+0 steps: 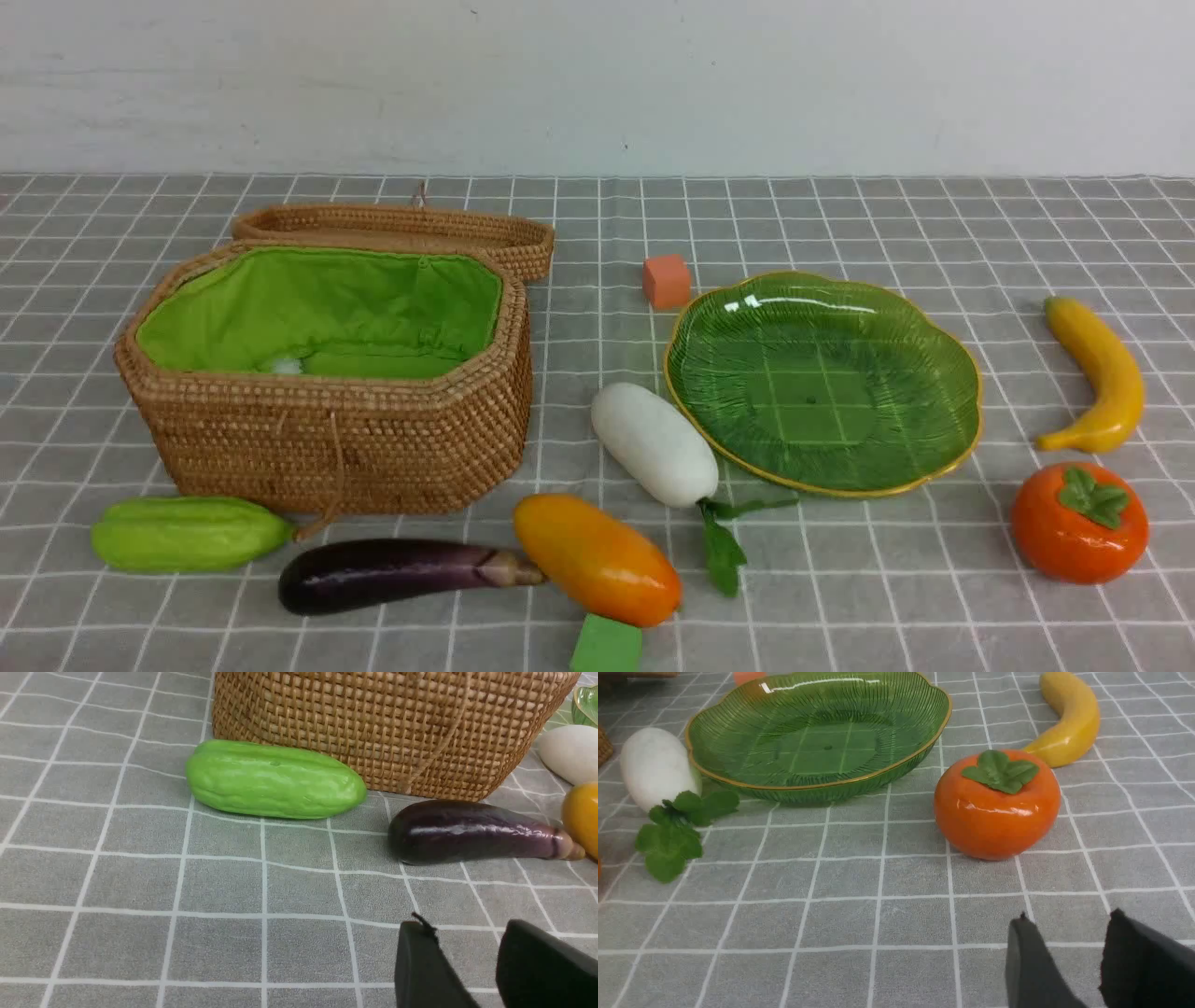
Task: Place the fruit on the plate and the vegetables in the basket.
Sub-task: Take a chayote with your left arm and place it on the basket on the left.
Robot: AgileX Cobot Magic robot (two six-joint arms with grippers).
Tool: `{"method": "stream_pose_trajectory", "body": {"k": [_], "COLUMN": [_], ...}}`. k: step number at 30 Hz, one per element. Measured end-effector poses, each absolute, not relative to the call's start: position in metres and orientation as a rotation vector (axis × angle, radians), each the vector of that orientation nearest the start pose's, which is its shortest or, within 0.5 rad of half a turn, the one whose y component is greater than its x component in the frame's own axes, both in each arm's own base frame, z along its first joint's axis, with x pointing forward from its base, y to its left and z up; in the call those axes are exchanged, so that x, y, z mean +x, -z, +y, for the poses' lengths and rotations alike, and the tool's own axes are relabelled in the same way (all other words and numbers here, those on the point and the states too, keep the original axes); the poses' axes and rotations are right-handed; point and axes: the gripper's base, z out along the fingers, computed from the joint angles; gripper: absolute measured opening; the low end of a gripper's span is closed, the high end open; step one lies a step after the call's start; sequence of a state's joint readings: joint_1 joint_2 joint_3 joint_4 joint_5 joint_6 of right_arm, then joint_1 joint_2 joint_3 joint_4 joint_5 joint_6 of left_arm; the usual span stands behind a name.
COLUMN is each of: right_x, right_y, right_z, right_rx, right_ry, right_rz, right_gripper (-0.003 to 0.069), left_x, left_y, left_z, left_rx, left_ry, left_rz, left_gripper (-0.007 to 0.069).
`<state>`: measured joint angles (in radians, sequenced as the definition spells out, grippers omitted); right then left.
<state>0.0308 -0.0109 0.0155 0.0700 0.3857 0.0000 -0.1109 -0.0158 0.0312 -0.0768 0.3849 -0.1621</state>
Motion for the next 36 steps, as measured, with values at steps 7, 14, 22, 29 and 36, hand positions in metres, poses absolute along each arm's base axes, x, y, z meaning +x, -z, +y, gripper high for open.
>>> {"method": "stream_pose_trajectory", "body": {"k": [7, 14, 22, 29, 36], "right_x": [0.052, 0.052, 0.052, 0.052, 0.054], "right_y": [-0.174, -0.174, -0.174, -0.174, -0.176], "right_z": [0.004, 0.004, 0.004, 0.004, 0.004], "right_rx": [0.014, 0.014, 0.014, 0.014, 0.057], "right_ry": [-0.09, -0.09, -0.09, -0.09, -0.12], "right_rz": [1.874, 1.874, 1.874, 1.874, 1.819], "right_gripper": [0.0242, 0.0242, 0.0242, 0.0242, 0.0242], "left_x": [0.051, 0.051, 0.055, 0.056, 0.045], "left_y": [-0.169, -0.169, -0.187, -0.202, -0.25], "left_z": [-0.008, -0.008, -0.01, -0.007, -0.014], "left_rx": [-0.096, -0.096, -0.282, -0.632, -0.467], "left_ry": [0.263, 0.263, 0.472, 0.843, 0.815], "left_rz": [1.889, 1.889, 1.684, 1.439, 1.493], "left_gripper": [0.0239, 0.0239, 0.0239, 0.0236, 0.0029]}}
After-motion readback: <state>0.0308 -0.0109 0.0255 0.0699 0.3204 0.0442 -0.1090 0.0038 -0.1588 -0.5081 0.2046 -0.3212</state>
